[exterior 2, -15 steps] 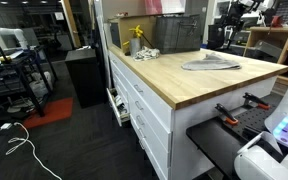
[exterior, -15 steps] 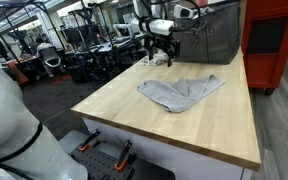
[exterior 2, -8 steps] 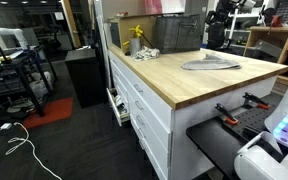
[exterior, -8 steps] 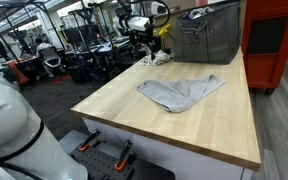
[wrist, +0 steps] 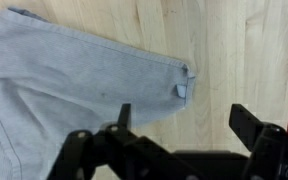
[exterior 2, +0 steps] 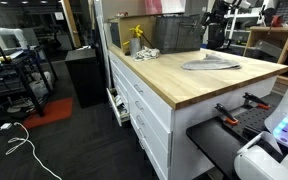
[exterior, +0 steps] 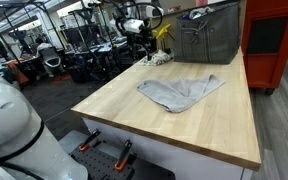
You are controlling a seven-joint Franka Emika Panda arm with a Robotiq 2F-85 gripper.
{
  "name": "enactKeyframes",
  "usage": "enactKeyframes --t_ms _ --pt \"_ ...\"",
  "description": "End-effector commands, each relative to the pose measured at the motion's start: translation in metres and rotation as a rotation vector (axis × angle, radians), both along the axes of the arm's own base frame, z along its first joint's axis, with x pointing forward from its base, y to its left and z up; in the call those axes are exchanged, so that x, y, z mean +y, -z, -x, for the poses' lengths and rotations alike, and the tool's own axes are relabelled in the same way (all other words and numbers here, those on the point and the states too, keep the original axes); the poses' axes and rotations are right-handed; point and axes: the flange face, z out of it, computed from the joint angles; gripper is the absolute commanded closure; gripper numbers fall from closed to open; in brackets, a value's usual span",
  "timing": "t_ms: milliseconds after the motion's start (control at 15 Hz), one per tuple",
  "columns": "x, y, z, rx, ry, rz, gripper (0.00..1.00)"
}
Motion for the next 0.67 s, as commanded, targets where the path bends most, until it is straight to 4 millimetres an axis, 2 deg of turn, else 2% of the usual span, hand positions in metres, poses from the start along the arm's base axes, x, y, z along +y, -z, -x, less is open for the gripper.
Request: enactKeyframes --t_ms 0,267,400,600 --pt "0.011 0.005 -0.013 0.047 0.035 0.010 0.00" --pt "0.035 0.025 -0.038 0.125 0.190 0.020 0.00" --pt "0.042 0.038 -0.051 0.163 0.271 0.032 0.28" --pt "0.043 0.059 -0.065 0.222 0.361 0.041 0.51"
